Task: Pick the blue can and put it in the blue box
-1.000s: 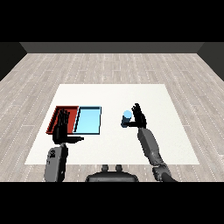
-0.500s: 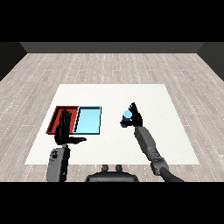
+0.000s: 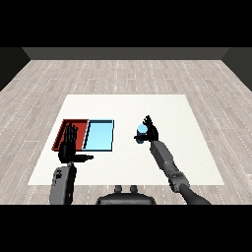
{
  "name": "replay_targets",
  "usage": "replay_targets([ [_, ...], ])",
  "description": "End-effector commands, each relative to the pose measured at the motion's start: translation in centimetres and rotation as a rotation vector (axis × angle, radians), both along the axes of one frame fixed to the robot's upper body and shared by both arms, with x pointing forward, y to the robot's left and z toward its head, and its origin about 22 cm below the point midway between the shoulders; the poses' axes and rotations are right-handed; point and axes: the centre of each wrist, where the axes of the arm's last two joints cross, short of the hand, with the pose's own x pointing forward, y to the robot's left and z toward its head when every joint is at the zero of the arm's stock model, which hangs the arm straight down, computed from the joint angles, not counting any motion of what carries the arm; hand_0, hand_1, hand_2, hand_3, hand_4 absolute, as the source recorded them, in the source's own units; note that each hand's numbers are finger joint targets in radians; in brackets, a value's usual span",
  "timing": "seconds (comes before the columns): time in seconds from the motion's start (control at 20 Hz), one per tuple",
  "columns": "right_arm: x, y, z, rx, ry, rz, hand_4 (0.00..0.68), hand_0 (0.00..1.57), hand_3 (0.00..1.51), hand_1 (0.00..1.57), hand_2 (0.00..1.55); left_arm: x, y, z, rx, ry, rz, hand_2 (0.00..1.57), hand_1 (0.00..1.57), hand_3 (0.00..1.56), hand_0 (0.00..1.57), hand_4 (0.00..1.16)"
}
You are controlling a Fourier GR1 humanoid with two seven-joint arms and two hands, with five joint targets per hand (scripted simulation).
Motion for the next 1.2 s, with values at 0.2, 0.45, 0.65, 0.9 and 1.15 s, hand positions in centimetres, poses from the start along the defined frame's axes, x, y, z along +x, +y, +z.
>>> replay_targets([
  [0.2, -0.2, 0.8, -0.8, -0.138, 0.02, -0.159, 0.414, 1.09, 1.25, 1.09, 1.3, -0.2, 1.1, -0.1, -0.001, -0.001, 0.016, 0.0, 0.0, 0.0, 0.0, 0.0],
  [0.45, 0.2, 1.3, 0.0, -0.25, 0.041, -0.217, 0.634, 1.49, 1.44, 1.49, 1.48, 0.1, -1.1, -0.5, 0.019, 0.01, 0.025, 0.0, 0.0, 0.0, 0.0, 0.0],
  [0.65, 0.2, 1.2, -1.1, -0.31, 0.091, -0.223, 0.62, 1.51, 1.43, 1.51, 1.48, 0.7, -0.5, 0.3, -0.001, 0.012, -0.011, 0.0, 0.0, 0.0, 0.0, 0.0],
  [0.9, 1.7, 1.7, 1.5, -0.277, 0.013, -0.202, 0.637, 1.49, 1.41, 1.49, 1.47, 0.4, -1.3, 0.4, 0.035, 0.026, 0.0, 0.0, 0.0, 0.0, 0.0, 0.0],
  [1.15, 2.7, 1.4, 4.4, -0.323, -0.07, -0.202, 0.631, 1.45, 1.4, 1.45, 1.46, 0.3, -4.6, 0.3, 0.05, 0.041, -0.061, 0.0, 0.0, 0.0, 0.0, 0.0],
])
